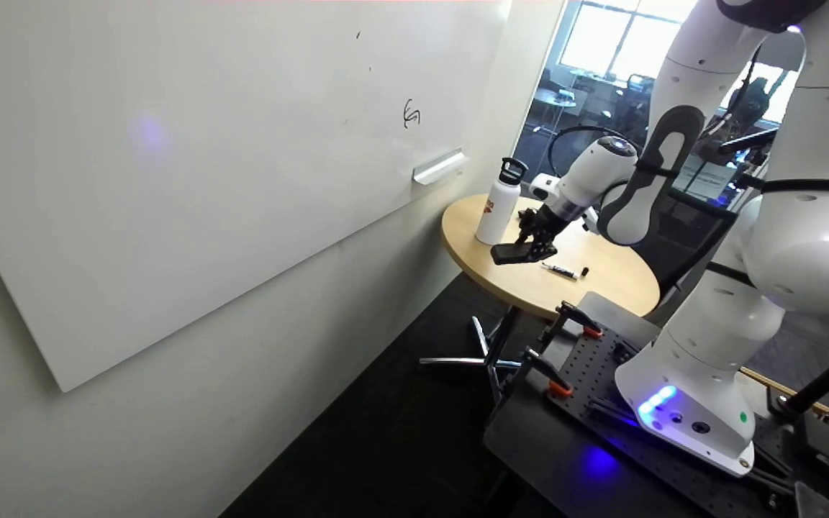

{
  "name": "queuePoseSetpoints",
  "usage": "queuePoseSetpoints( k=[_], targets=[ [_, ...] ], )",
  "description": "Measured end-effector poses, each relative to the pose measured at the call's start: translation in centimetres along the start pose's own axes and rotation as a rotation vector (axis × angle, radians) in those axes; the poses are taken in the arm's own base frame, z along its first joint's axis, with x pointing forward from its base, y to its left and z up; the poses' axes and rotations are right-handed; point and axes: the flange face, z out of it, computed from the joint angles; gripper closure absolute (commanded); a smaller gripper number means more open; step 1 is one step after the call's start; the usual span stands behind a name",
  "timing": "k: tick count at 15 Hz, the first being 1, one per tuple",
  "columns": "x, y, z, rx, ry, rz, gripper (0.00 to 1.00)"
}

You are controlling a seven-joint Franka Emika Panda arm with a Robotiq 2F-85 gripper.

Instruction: Use the duster to erase the left writings on the white board

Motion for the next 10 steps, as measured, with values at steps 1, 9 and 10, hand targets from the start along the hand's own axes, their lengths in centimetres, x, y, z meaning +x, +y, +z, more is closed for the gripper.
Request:
queuePoseSetpoints(
  k=[1,9,10],
  targets=[
    [0.1,0.0,0.1,0.002,0.001,0.001,0.72],
    [-3.2,1.2,3.4,0.036,-0.003,0.110,0.72],
    [-3.9,1.3,4.2,0.045,-0.009,0.124,0.72]
  ],
)
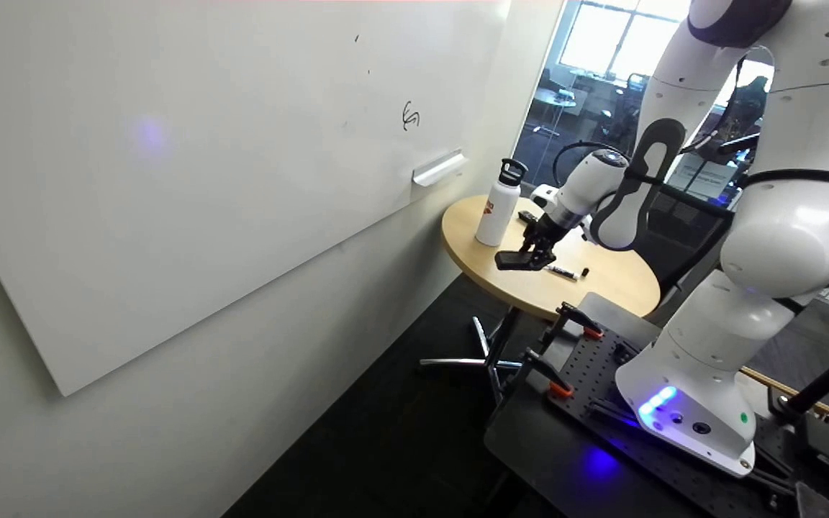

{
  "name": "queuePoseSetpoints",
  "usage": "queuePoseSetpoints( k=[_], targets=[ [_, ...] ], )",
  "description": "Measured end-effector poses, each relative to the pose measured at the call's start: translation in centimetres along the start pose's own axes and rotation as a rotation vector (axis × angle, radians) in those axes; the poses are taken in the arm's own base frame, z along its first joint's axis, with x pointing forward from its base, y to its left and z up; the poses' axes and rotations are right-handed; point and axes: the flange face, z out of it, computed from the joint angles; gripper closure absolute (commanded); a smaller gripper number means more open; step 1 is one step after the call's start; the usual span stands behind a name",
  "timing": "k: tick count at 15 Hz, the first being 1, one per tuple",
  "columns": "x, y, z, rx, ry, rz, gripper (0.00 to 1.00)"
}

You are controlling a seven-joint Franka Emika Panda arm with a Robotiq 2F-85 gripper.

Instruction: Use the duster to erase the left writings on the white board

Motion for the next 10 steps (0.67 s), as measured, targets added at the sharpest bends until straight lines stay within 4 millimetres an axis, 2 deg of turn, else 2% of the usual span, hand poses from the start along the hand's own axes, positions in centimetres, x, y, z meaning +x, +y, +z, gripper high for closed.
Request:
queuePoseSetpoints(
  k=[5,8,9,10],
  targets=[
    [-4.4,1.1,4.0,0.031,-0.043,0.068,0.72],
    [-6.3,2.1,5.7,0.027,-0.059,0.091,0.72],
    [-6.7,2.3,6.2,0.026,-0.060,0.094,0.22],
    [-6.7,2.5,6.5,0.028,-0.059,0.093,0.21]
  ],
)
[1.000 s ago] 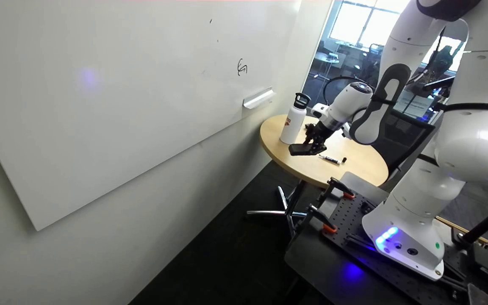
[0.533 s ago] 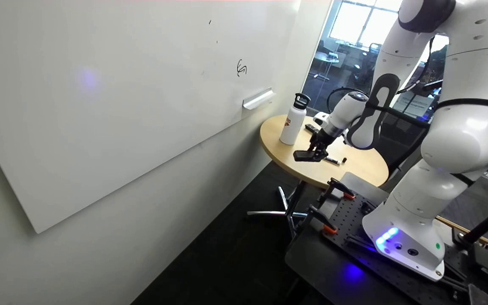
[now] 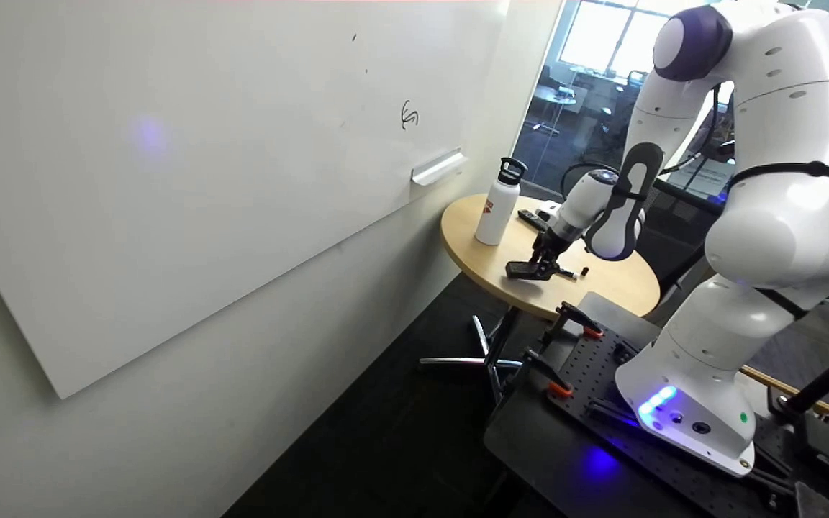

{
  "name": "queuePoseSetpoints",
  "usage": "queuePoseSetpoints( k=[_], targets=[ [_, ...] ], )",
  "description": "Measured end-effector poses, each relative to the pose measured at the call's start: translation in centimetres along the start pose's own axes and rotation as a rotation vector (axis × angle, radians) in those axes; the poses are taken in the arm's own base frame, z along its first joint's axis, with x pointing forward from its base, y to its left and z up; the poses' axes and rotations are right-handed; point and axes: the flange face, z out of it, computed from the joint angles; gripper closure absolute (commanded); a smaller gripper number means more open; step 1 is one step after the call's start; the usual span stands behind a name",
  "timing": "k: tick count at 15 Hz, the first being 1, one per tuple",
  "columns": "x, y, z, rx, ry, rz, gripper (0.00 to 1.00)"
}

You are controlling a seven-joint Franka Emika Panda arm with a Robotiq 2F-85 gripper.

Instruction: Use the duster to erase the left writings on the white board

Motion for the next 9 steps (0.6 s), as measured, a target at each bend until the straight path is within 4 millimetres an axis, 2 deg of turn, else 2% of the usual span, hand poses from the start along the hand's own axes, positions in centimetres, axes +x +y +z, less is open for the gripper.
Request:
queuePoseSetpoints(
  k=[3,6,9],
  targets=[
    [1.0,-0.2,0.4,0.019,0.011,-0.032,0.01],
    [2.3,-0.5,0.1,0.036,0.038,-0.078,0.00],
    [3.0,-0.5,-1.7,0.035,0.056,-0.112,0.00]
  ],
)
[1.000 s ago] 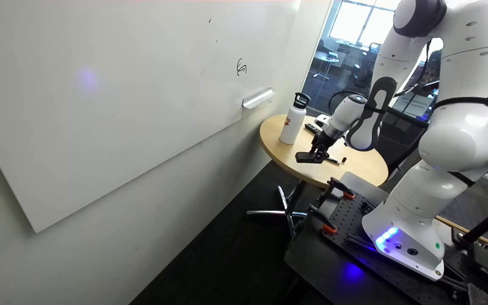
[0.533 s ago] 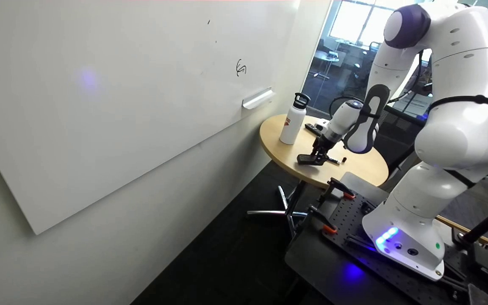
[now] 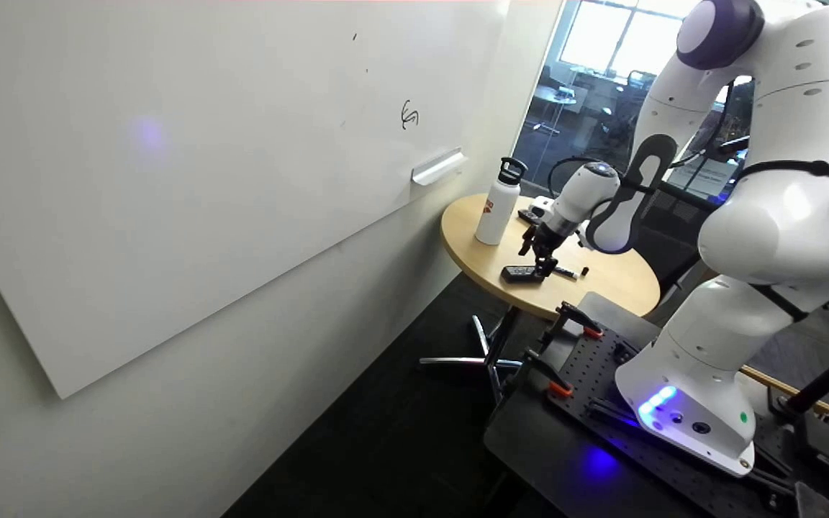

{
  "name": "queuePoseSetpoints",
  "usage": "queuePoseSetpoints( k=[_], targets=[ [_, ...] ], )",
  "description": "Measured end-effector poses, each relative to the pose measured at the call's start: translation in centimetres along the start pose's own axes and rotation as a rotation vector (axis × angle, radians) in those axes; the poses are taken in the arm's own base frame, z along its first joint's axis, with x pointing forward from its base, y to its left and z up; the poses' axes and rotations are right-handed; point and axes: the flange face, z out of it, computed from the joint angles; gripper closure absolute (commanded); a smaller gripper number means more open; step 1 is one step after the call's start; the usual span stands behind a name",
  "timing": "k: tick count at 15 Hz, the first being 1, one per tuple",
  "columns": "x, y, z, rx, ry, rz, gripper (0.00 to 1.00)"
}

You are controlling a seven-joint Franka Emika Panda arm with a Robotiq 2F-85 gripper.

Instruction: Use the duster to erase the left writings on the white board

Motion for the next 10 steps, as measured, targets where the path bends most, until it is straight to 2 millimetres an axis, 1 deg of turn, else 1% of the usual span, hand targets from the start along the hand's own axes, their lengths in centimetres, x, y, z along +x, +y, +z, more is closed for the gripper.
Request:
queuePoseSetpoints(
  k=[2,7,10],
  targets=[
    [0.6,-0.4,-2.0,-0.002,0.006,-0.016,0.00],
    [2.0,-2.1,-7.5,-0.046,0.040,-0.012,0.00],
    [2.8,-2.5,-10.0,-0.084,0.043,-0.020,0.00]
  ],
)
